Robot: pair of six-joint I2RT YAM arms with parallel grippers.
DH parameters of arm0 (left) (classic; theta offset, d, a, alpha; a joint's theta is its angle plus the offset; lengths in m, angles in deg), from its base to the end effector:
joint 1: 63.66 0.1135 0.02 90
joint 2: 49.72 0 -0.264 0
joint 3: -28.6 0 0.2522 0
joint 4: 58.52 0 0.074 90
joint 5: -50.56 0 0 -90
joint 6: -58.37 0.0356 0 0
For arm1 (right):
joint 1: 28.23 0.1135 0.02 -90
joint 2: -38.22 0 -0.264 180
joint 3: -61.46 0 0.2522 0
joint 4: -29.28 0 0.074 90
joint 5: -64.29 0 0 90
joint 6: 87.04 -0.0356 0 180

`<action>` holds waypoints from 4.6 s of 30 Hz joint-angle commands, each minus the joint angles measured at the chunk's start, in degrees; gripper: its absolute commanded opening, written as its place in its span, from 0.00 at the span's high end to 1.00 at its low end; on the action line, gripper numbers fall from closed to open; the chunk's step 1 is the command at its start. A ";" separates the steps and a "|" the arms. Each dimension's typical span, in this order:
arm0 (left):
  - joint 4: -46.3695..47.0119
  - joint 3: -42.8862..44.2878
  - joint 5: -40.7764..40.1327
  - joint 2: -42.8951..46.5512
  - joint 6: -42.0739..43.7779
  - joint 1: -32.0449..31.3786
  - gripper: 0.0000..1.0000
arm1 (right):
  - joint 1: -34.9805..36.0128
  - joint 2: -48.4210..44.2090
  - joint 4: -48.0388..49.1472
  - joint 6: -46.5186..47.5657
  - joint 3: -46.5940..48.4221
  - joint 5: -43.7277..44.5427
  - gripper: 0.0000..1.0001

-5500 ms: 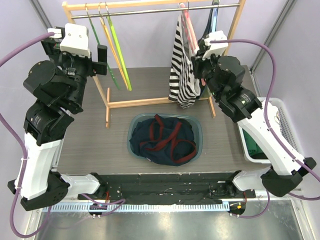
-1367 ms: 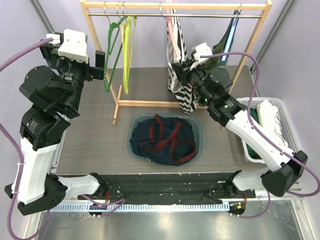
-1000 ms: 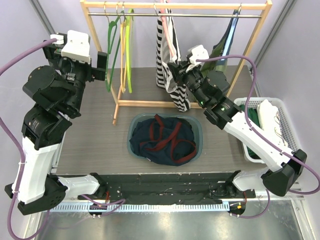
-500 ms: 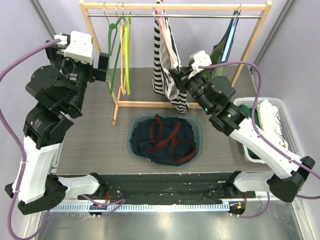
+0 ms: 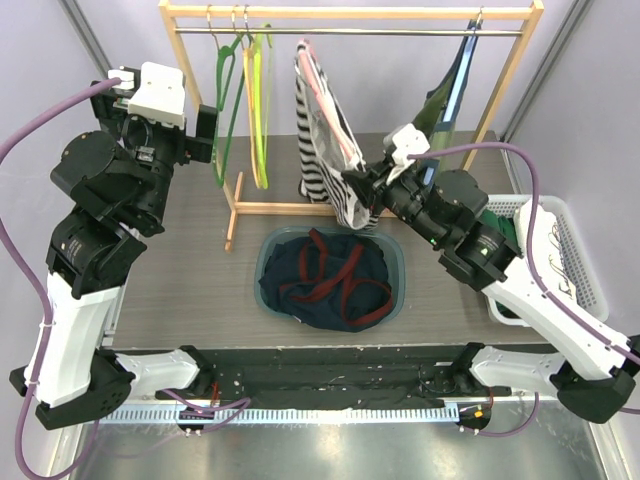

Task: Remove the tank top from the hanger
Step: Pick up the hanger from the clothesline, then remove the tank top from the hanger.

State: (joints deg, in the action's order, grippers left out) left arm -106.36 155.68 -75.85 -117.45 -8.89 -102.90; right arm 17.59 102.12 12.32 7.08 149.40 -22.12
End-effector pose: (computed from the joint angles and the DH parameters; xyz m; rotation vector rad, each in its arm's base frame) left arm 0.1289 -0.0780 0.5953 0.2224 1.3947 0.1963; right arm 0.1709 0.1726 0.4668 -0.5733 1.3545 0.5491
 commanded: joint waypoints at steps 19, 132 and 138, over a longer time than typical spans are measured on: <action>1.92 1.12 -0.07 -0.30 -0.59 0.31 0.00 | 2.78 -10.64 -5.23 2.30 16.08 -2.27 0.99; -25.96 -4.59 64.19 3.74 5.48 -0.66 0.95 | 2.69 -10.28 -41.89 -5.44 19.26 -23.03 0.99; -23.48 -6.18 64.00 2.78 3.89 -0.66 1.00 | 2.78 -11.86 -39.08 -5.09 17.76 -19.77 0.94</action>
State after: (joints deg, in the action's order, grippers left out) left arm -135.61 148.80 -8.90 -114.25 0.01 -103.77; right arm 20.39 91.81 -34.54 0.32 167.32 -47.93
